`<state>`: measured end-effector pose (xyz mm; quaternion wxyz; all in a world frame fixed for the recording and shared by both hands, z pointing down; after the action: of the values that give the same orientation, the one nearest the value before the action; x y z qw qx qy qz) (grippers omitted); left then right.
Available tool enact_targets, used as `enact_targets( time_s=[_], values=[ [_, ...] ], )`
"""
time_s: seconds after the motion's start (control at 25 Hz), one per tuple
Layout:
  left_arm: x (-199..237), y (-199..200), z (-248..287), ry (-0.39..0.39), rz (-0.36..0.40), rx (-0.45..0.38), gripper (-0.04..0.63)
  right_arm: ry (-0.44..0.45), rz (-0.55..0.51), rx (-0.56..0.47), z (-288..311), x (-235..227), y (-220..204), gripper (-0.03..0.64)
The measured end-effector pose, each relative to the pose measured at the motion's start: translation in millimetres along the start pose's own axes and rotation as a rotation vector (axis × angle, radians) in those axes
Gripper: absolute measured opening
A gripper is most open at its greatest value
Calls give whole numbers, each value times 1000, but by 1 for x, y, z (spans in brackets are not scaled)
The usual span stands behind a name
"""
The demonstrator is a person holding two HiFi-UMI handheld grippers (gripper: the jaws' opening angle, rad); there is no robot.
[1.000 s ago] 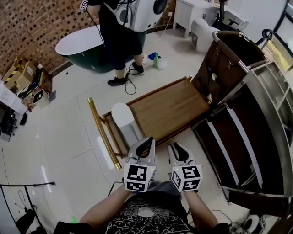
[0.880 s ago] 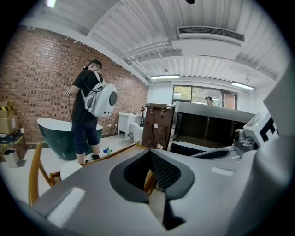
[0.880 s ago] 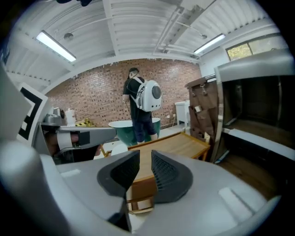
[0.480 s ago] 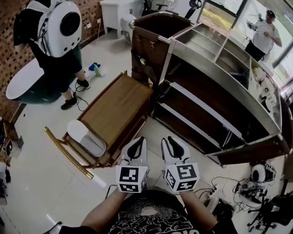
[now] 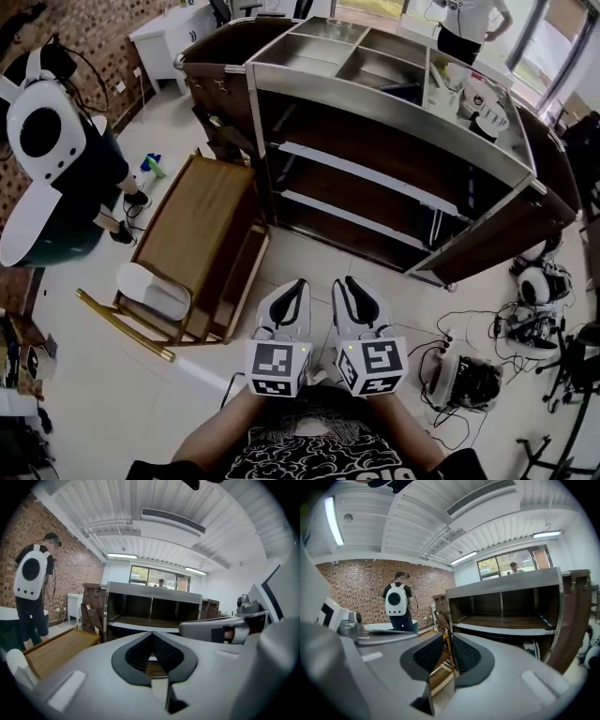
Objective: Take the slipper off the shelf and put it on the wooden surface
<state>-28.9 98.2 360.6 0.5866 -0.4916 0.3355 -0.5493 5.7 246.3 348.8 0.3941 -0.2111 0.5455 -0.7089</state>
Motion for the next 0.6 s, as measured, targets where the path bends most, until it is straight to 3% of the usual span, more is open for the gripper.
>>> enact_targets(
  time_s=[0.2,0.6],
  values=[
    [-32,1,-8,-40,25,0,5,-48,5,-39,-29,-7,-5,0],
    [-78,6,-10,-93,61,-3,5,-91,-13,-67,-63,-17,-10,0]
  ],
)
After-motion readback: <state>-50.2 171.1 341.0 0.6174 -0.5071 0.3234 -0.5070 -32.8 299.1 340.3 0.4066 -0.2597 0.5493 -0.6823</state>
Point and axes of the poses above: the fingertips, and each gripper's own axes: z forward along the fingers, x to its left, y out of its top, the point moved 10 cm from there along -z, backward along the fingers, and after that the axes turned 3 degrees about x, right-handed, at the moved point
